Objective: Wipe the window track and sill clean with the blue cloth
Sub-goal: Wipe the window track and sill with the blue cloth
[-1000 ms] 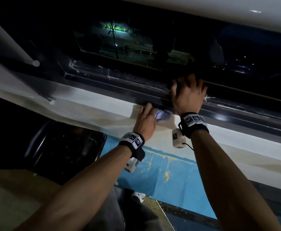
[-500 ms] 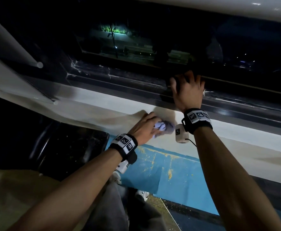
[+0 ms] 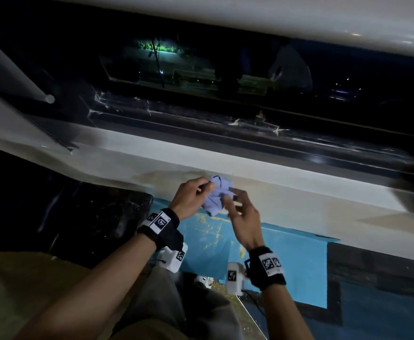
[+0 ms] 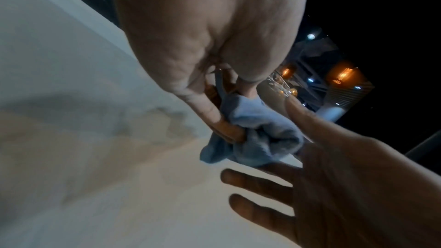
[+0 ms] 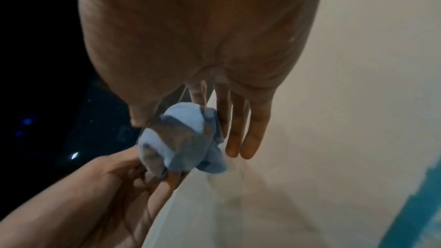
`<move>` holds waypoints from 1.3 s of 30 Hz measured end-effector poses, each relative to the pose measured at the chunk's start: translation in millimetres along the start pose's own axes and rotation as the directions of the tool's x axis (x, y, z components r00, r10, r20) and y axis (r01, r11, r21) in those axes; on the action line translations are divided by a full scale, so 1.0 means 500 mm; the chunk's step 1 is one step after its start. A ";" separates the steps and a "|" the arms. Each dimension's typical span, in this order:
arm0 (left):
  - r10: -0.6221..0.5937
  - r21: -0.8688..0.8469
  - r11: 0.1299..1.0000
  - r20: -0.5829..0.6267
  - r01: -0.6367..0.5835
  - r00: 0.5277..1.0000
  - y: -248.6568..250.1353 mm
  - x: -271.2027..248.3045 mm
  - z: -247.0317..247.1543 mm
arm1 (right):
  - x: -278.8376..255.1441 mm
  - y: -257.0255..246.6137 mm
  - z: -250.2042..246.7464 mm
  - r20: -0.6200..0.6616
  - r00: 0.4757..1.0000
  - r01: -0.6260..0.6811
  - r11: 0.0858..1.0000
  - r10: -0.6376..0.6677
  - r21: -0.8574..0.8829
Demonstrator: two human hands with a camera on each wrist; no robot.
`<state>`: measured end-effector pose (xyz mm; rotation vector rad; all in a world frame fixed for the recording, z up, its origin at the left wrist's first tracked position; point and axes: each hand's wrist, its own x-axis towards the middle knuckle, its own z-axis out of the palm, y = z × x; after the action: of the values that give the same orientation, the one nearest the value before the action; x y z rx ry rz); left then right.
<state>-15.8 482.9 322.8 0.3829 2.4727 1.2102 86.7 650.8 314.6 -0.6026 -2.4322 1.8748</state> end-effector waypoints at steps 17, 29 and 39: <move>0.109 0.099 0.988 0.118 -0.121 0.987 0.049 0.011 0.007 | -0.009 0.104 -0.156 -0.141 0.988 -0.007 0.908 -0.058 -0.418; 0.170 -0.370 0.924 0.176 -0.095 0.970 0.188 0.019 0.034 | -0.017 0.046 -0.127 0.186 0.961 -0.266 0.870 0.205 0.414; 0.232 0.037 0.967 0.299 -0.254 0.926 0.193 0.045 0.173 | 0.010 0.033 -0.200 -0.103 0.975 -0.112 0.832 0.199 0.543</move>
<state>9.4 609.8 346.1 0.8482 2.2652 1.0612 110.9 748.6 326.5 -0.8784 -1.6793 2.3247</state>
